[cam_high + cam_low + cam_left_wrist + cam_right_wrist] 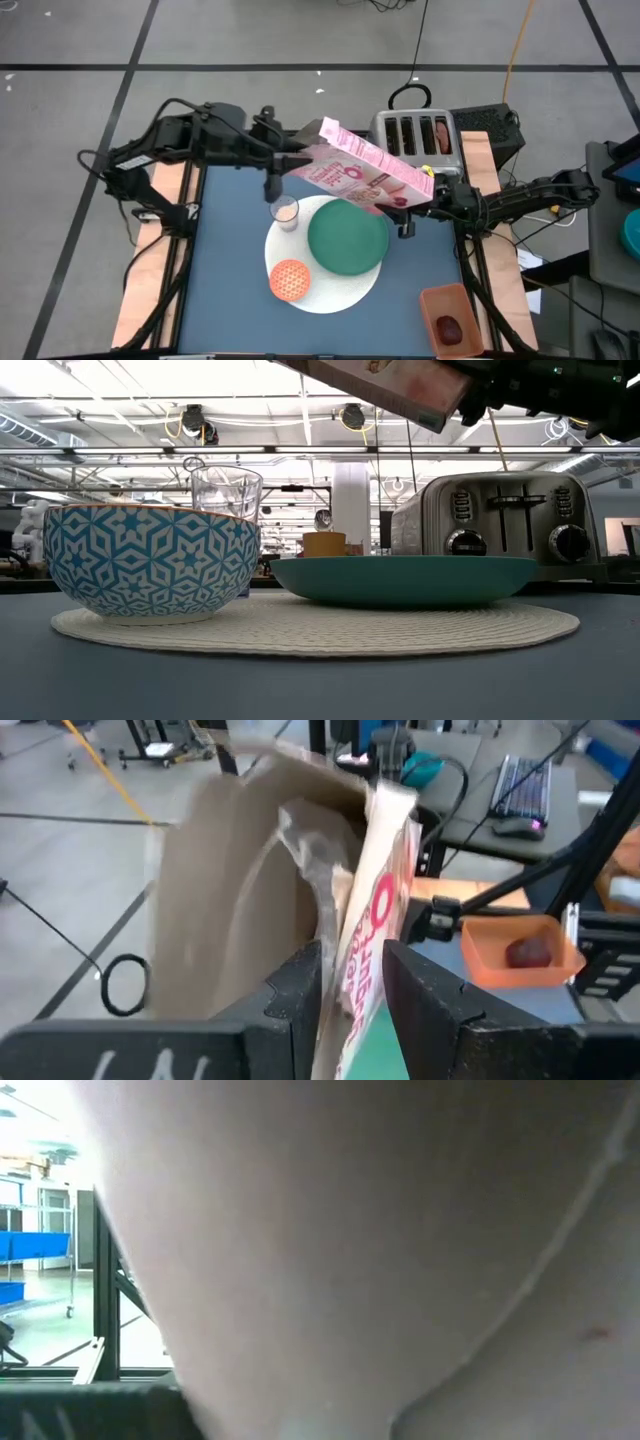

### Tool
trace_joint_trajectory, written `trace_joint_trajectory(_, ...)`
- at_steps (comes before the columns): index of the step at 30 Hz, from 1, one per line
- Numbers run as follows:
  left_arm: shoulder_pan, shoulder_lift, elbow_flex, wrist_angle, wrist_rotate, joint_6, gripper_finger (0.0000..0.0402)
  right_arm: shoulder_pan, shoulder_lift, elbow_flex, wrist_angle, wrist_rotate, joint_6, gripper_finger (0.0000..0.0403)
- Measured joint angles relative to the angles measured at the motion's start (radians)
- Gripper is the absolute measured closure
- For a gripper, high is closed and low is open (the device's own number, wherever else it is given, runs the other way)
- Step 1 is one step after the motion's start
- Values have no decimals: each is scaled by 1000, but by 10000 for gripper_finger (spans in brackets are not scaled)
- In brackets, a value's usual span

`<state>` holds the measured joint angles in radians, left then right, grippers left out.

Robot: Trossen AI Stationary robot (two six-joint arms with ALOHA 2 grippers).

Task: Arrange a breakfast setting
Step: Pour the cereal into the orange patterned bowl

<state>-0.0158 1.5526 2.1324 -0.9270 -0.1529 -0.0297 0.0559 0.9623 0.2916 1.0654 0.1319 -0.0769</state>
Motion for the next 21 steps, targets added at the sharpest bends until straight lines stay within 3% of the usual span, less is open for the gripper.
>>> trace_joint_trajectory(6, 0, -71, 0, -94, 0, -53, 286, 0, 0, -1, -3, -1, 2, 187)
trace_joint_trajectory(14, -60, -189, -20, -390, -10, -44, 286, 0, -5, -1, -24, -5, 12, 187)
trace_joint_trajectory(17, -132, -266, -152, -347, -13, 8, 286, 1, -5, -2, -26, -7, 12, 186)
trace_joint_trajectory(21, -190, -463, -507, -117, -34, 16, 286, 3, -5, -2, -23, -75, 14, 186)
